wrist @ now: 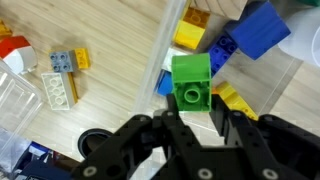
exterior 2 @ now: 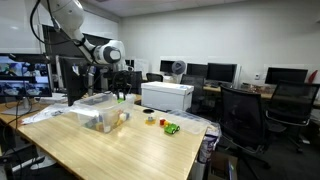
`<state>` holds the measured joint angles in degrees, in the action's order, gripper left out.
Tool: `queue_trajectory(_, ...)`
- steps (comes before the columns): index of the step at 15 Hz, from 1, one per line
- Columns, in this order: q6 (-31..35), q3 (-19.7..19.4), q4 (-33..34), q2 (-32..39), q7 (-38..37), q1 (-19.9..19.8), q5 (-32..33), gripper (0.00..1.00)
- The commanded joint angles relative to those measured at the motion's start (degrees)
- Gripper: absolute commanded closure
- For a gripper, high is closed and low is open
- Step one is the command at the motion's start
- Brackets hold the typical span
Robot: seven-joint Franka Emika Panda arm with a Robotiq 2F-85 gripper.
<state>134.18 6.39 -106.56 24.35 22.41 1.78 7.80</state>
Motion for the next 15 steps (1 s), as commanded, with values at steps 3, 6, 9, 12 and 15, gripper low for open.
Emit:
queue_trajectory(3,-0.33,-0.02,0.08,-0.02,-0.1,0.04,-0.19,0.38)
queue_trajectory(6,-0.34,0.01,0.01,-0.07,0.08,-0.03,-0.22,0.21)
queue_trajectory(9,-0.07,-0.02,0.09,0.05,0.0,0.07,-0.04,0.21)
queue_trajectory(12,0.21,-0.03,0.09,0.04,0.0,0.06,-0.04,0.03)
queue_trajectory(15,0.23,-0.03,0.09,0.04,-0.01,0.06,-0.04,0.03)
